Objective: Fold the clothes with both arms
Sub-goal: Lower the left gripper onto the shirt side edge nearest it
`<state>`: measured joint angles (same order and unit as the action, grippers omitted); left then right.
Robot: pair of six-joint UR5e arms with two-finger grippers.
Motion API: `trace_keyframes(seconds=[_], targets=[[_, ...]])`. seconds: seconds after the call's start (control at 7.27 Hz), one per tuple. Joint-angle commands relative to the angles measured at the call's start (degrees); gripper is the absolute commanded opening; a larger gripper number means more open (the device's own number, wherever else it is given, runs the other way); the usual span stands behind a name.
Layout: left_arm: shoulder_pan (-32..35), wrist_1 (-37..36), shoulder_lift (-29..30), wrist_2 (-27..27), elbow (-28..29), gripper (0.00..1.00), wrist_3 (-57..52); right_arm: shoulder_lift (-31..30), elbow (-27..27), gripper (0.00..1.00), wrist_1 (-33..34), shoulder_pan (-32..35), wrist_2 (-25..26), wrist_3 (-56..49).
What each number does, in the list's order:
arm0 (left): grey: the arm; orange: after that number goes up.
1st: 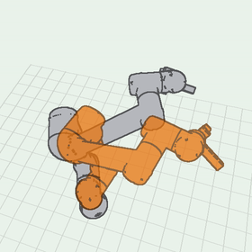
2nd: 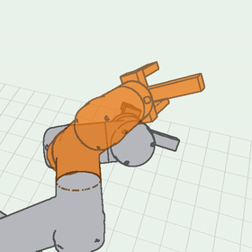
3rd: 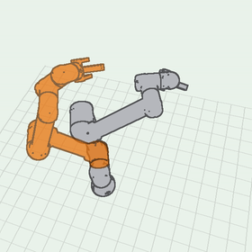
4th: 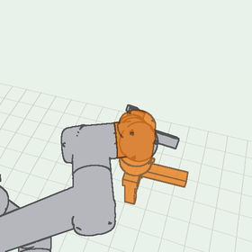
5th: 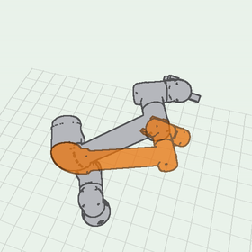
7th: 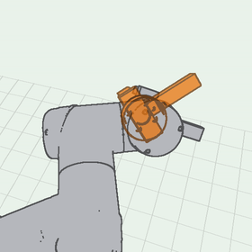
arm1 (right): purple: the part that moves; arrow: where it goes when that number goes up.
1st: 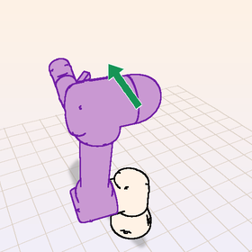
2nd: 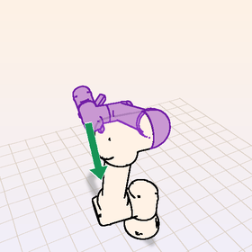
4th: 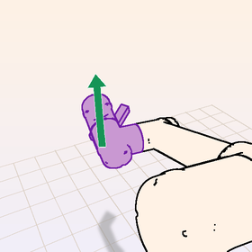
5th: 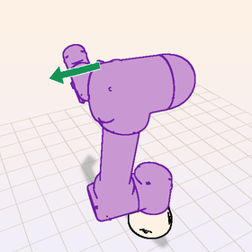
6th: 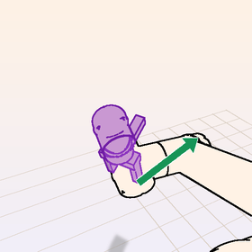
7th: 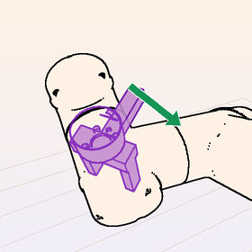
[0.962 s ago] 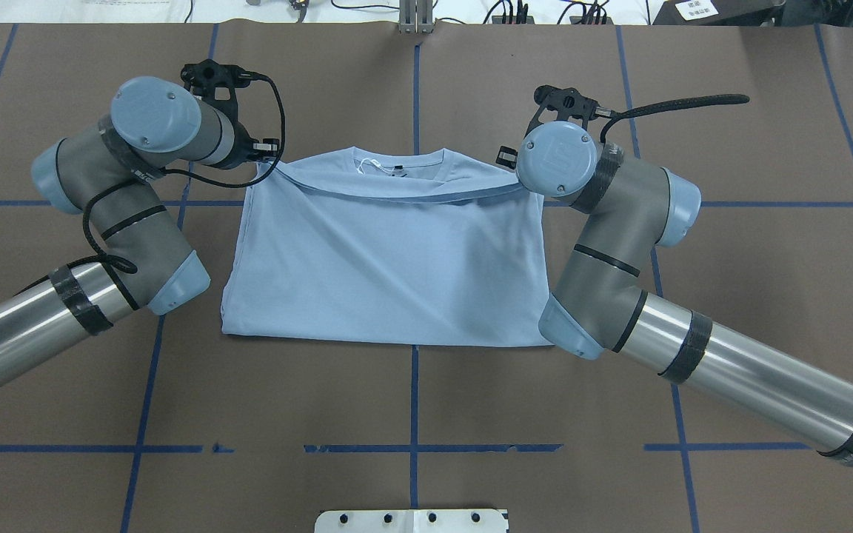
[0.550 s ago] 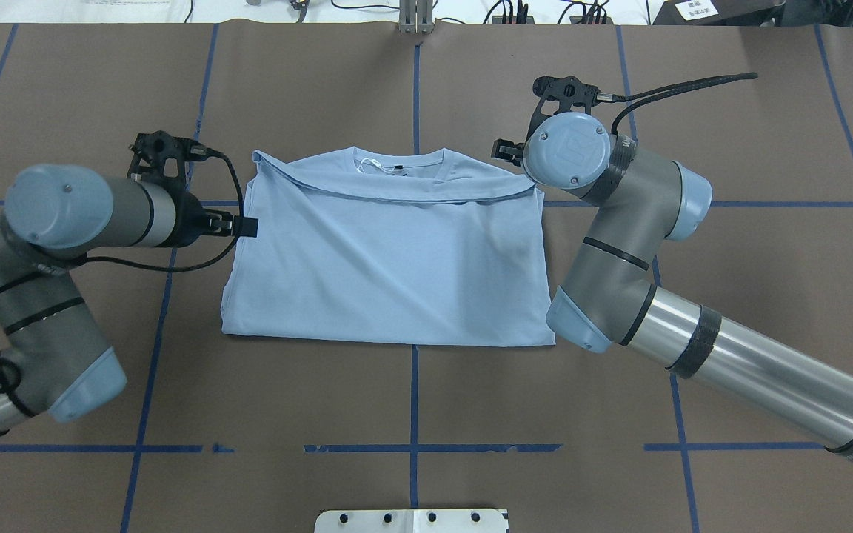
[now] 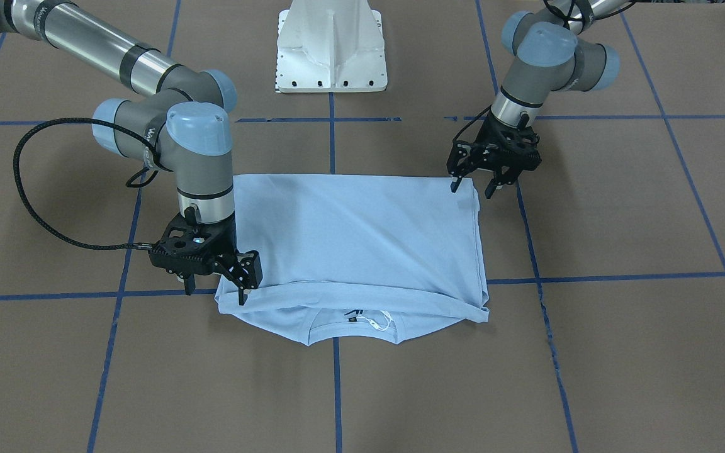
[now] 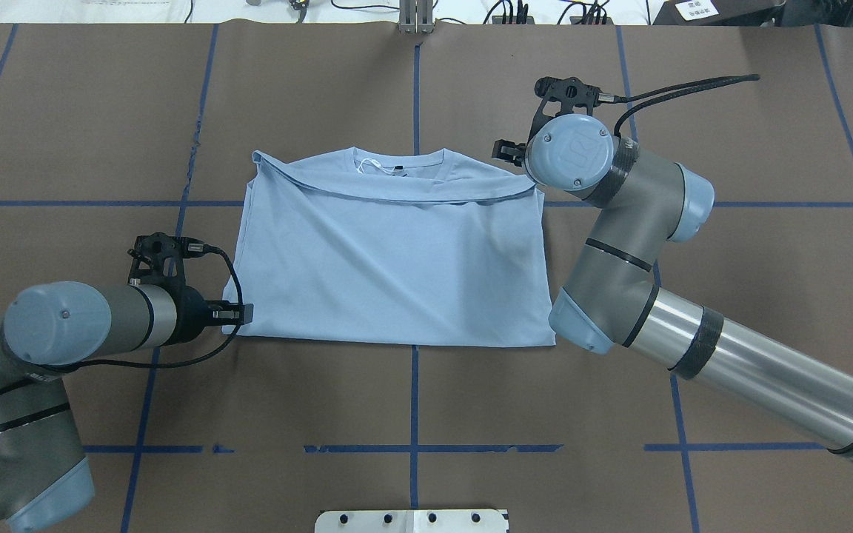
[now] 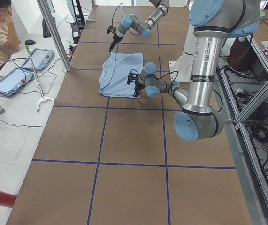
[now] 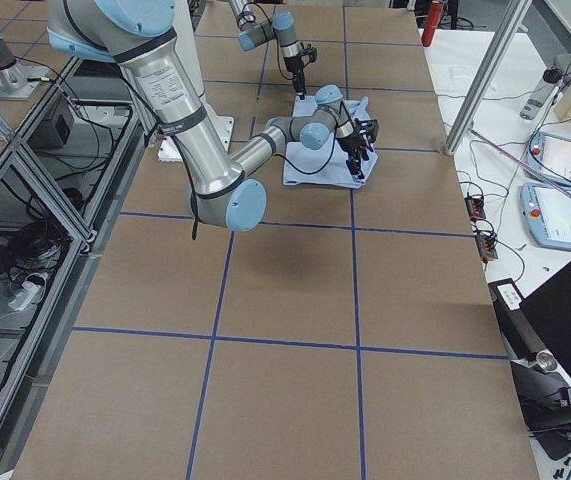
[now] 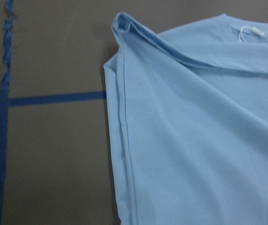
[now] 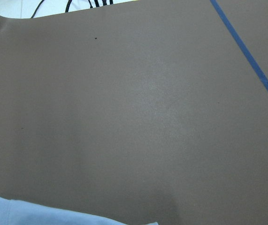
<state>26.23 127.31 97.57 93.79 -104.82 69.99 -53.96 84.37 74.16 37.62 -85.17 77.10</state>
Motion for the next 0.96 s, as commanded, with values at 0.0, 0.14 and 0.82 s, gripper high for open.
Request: trace_keyframes(seconds=[0.0,0.14,0.82], targets=[[-0.83,0.22,-0.72,-0.36,-0.04,0.43,0.58,0.00,0.00,1.00,-0.07,0.00,0.00,-0.02],[-0.83,0.22,-0.72,-0.36,-0.04,0.39,0.58,-0.09,0.00,1.00,-0.07,0.00,0.00,-0.02],[-0.13,0.13,-2.02,0.16,-0.39,0.00,-1.50,-0.44,0.00,1.00,-0.07,-0.09,0.09,-0.02]])
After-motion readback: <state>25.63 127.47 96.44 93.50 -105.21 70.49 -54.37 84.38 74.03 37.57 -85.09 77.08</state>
